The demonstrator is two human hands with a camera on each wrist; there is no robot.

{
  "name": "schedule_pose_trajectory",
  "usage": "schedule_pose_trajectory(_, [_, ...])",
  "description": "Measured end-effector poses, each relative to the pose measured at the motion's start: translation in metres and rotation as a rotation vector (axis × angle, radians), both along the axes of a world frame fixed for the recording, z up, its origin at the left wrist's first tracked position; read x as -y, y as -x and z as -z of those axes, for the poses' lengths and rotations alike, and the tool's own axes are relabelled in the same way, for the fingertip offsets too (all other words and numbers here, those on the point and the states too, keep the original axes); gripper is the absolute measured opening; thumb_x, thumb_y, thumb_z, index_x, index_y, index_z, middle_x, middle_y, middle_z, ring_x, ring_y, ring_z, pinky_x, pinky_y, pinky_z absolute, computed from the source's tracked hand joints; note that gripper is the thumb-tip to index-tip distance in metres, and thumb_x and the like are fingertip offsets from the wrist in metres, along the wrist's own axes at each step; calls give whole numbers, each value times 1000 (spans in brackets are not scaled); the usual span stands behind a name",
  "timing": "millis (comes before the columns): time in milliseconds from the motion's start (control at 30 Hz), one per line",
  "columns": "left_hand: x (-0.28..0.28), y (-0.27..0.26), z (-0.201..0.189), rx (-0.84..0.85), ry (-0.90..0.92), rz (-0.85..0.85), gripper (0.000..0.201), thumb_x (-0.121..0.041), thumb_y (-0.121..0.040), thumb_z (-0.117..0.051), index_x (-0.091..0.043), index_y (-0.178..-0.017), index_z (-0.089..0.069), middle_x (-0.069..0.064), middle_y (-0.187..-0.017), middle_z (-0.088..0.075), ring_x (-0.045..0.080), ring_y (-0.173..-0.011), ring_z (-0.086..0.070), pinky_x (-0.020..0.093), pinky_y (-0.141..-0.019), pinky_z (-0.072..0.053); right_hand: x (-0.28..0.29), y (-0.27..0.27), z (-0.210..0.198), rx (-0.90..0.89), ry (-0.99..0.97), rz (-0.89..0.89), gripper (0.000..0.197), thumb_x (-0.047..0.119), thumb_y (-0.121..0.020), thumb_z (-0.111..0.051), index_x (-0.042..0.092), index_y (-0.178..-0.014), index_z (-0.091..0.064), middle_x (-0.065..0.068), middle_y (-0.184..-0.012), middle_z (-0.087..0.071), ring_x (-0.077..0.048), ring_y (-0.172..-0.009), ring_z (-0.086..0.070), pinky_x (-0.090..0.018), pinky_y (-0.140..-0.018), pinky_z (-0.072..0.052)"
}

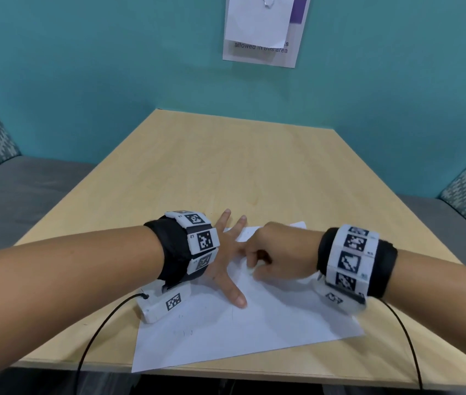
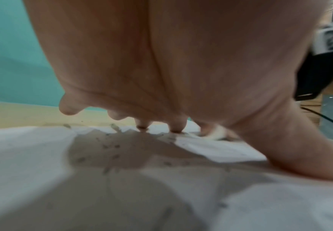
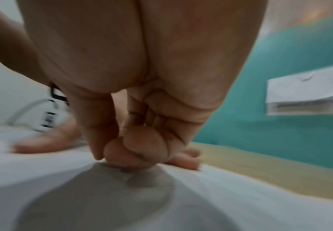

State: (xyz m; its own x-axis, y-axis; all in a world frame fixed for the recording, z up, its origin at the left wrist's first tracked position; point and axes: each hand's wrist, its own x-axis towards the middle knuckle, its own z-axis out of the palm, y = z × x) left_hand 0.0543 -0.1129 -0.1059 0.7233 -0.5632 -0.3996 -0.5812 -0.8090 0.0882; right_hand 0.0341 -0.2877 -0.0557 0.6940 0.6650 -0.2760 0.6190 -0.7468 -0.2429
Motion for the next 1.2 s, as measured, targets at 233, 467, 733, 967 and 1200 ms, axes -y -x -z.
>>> schedule_pose_trajectory(233, [0,-3,2,2,6,-4,119,-84,-57,-68,-65,-144,12,2,-159,35,39,-138,41,74,-108,13,11,-15,-5,54,2,72,12,19,-83,-64,14,-92,-71,9,-73,-60,-2,-59,-49,-21,-63,-39])
schedule_pose_trajectory(467, [0,-2,1,10,4,10,118,-85,-57,-67,-68,-139,16,5,-160,32,42,-139,38,74,-108,11,12,-8,-3,7,-14,43,12,19,-82,-64,15,-92,-69,12,-73,-61,-2,-62,-51,-16,-63,-39])
schedule_pose_trajectory(733, [-1,-2,3,30,3,12,117,-85,-59,-66,-68,-138,18,7,-160,32,43,-140,37,72,-108,13,7,-2,-1,-3,-7,-10,13,19,-83,-65,14,-94,-69,17,-68,-53,1,-60,-48,-15,-60,-37])
schedule_pose_trajectory(967, [-2,-2,2,30,-4,15,120,-84,-59,-67,-63,-144,15,7,-160,32,43,-139,37,71,-108,12,6,14,3,-64,-41,-78,11,17,-82,-63,14,-92,-68,4,-80,-64,-6,-64,-52,-19,-62,-44])
schedule_pose_trajectory(1200, [-1,0,-1,19,-2,8,116,-82,-62,-68,-63,-144,12,8,-160,32,43,-139,37,70,-107,13,6,12,2,-44,-49,-35,9,17,-82,-63,14,-90,-67,15,-67,-53,-1,-59,-49,-13,-58,-37])
